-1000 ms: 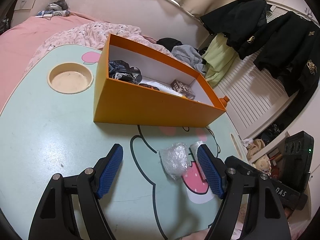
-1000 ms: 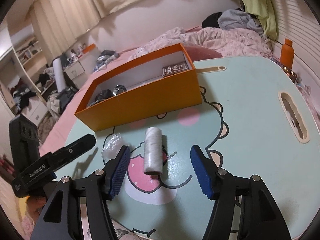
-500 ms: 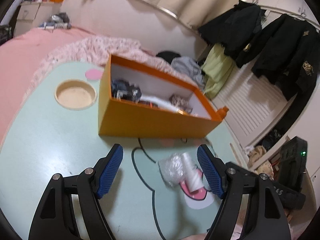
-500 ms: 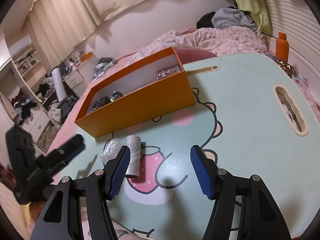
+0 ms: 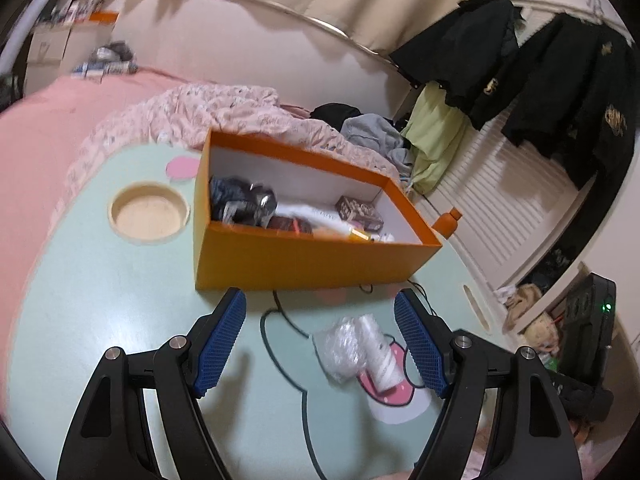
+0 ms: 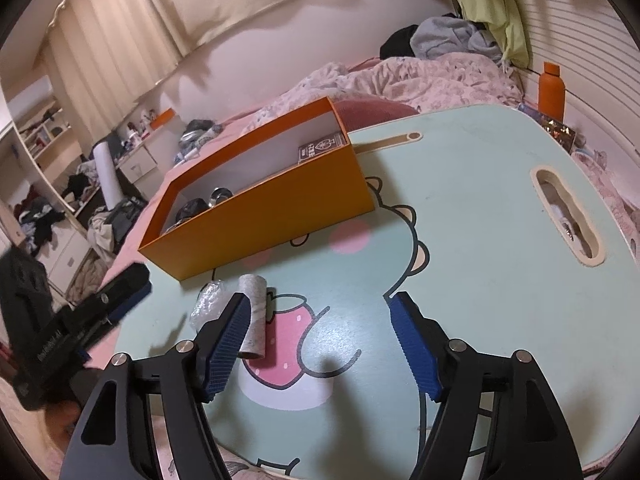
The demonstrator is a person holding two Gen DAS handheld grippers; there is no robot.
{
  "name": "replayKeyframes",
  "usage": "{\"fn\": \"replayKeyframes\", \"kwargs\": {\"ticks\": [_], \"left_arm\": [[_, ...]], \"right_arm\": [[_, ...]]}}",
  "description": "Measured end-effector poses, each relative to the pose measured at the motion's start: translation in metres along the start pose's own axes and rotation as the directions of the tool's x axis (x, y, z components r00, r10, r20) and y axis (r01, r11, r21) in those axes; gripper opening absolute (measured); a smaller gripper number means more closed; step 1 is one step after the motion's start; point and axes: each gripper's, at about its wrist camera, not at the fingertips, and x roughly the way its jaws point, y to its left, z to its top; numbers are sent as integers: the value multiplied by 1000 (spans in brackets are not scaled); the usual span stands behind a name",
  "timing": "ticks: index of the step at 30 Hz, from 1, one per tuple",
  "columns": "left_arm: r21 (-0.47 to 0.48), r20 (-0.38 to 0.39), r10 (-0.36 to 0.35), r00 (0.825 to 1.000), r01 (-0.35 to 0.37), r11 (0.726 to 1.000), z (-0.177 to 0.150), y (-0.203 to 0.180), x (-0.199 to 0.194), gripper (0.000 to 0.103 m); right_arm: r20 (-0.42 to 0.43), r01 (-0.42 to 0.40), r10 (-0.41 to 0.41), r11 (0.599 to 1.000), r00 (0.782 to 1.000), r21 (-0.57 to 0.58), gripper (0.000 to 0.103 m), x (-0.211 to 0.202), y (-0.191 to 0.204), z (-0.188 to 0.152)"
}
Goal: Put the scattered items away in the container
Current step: 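Open the right tool and withdraw it from the grey paper roll, then reach into the orange box and grasp the white-and-yellow lip tube with the left tool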
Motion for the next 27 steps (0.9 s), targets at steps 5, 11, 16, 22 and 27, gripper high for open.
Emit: {"fn": "replayKeyframes", "kwargs": {"ticks": [5, 11, 16, 22, 27], "left_arm": [[196, -83, 57, 995, -40, 980, 44, -56, 12, 77], [201, -322, 87, 943, -21, 979, 97, -77, 84, 77], [186, -547, 132, 827, -33, 982, 104, -63, 151, 77], [80, -618, 114, 778, -82, 993, 103, -45, 175, 76], [99, -667, 147, 730, -108, 989, 97, -48, 196, 55]], "right_arm": [[29, 19, -18, 1000, 999, -18, 72, -4, 3, -2], [8, 14, -13, 999, 1000, -33, 58, 1, 4, -1], [0, -9, 9, 1000, 1000, -1, 58, 1, -3, -1], [-4, -20, 20, 1000, 1000, 23, 58, 1, -6, -2], [-4, -20, 20, 999, 1000, 24, 58, 1, -5, -2]]}}
